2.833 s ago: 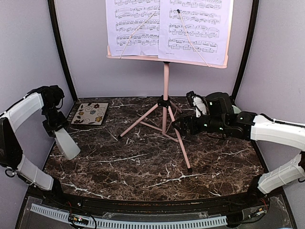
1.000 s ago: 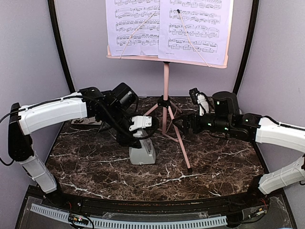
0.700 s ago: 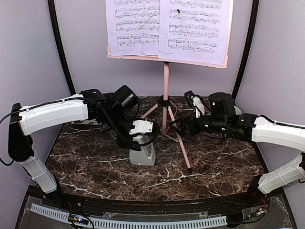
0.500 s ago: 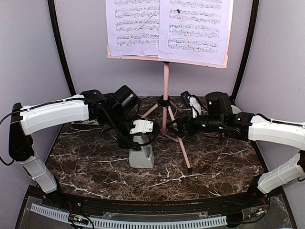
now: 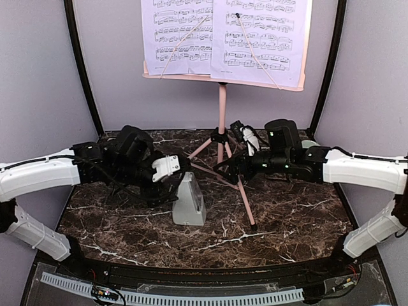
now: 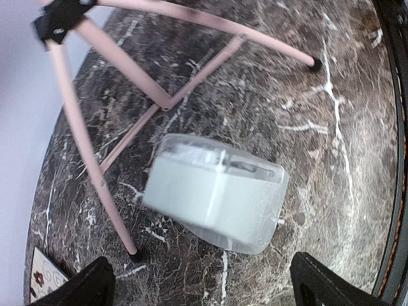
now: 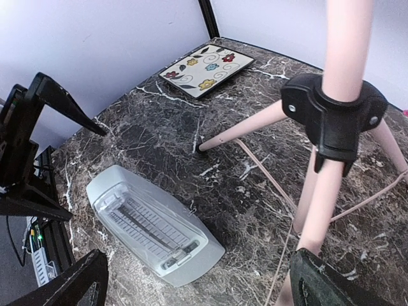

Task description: Set up the instrument practice props

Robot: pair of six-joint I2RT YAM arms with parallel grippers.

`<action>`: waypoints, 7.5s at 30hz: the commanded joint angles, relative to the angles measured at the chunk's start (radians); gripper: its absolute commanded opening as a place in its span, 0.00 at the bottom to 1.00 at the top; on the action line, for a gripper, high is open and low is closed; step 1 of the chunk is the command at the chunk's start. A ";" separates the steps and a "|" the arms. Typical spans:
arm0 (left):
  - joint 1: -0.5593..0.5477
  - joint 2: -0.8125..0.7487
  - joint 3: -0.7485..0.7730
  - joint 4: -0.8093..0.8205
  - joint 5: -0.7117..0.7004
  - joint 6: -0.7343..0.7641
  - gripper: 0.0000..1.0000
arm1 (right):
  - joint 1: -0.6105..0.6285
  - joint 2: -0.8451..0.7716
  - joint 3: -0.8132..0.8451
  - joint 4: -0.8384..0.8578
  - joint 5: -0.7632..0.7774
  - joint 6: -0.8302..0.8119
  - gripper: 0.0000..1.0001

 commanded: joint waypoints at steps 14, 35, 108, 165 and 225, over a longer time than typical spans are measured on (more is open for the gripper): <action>-0.004 -0.169 -0.561 0.573 -0.113 -0.715 0.96 | 0.027 0.167 0.137 0.091 -0.230 -0.060 1.00; 0.332 0.136 -0.443 0.749 0.006 -0.777 0.91 | 0.050 0.150 0.043 0.064 -0.151 -0.037 0.99; 0.312 0.245 -0.557 0.784 0.378 -0.387 0.82 | 0.206 0.468 0.188 0.065 -0.007 -0.045 0.81; 0.317 0.373 -0.626 1.205 0.751 -0.098 0.79 | 0.082 0.425 0.064 0.151 -0.176 -0.090 0.63; 0.352 0.038 -0.819 1.205 0.548 -0.423 0.95 | 0.110 0.475 0.095 0.262 -0.166 -0.028 0.65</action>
